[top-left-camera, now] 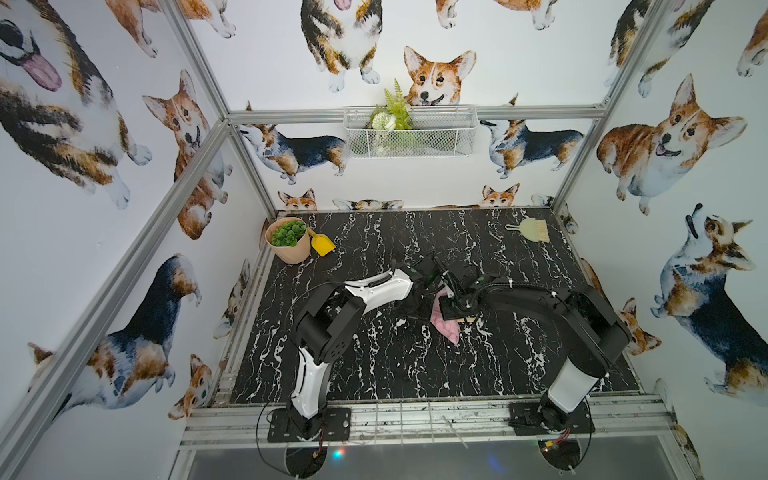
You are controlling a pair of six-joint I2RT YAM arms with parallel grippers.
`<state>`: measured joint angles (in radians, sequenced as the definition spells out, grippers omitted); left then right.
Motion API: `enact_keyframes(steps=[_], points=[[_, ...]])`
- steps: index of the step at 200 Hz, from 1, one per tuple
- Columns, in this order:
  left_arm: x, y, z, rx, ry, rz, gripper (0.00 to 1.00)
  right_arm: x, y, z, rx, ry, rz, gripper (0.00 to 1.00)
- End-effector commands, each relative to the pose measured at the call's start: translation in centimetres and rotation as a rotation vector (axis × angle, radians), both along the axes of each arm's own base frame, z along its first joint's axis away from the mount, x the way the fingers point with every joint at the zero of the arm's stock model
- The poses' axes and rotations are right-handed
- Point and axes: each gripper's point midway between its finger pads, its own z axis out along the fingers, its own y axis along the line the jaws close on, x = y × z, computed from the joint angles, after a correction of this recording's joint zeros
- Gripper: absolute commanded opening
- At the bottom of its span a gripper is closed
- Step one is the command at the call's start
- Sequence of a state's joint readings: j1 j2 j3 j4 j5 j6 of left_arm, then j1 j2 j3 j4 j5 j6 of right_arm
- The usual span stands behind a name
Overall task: Wipe the watch dial
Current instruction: Wipe the dirt from the watch dial.
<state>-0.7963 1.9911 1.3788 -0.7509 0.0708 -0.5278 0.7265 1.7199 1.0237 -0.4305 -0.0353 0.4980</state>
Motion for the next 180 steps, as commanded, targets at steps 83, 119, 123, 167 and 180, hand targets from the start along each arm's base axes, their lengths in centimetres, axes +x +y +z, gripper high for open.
enact_keyframes(steps=[83,119,123,167,180], points=[[1.5,1.2,1.2,0.058,-0.066,0.043,0.67,-0.7,0.2,-0.7,0.015,0.038,-0.013,0.0],[1.7,0.9,0.6,0.062,-0.062,0.041,0.67,-0.6,0.3,-0.8,0.015,0.042,-0.014,0.0],[1.7,1.0,0.4,0.068,-0.06,0.042,0.67,-0.7,0.3,-0.9,0.015,0.043,-0.013,0.0],[2.1,1.5,-0.2,0.078,-0.061,0.064,0.67,-0.7,0.2,-1.0,0.015,0.045,-0.018,0.0],[2.2,1.6,-0.4,0.082,-0.062,0.072,0.67,-0.7,0.2,-1.0,0.015,0.047,-0.02,0.0]])
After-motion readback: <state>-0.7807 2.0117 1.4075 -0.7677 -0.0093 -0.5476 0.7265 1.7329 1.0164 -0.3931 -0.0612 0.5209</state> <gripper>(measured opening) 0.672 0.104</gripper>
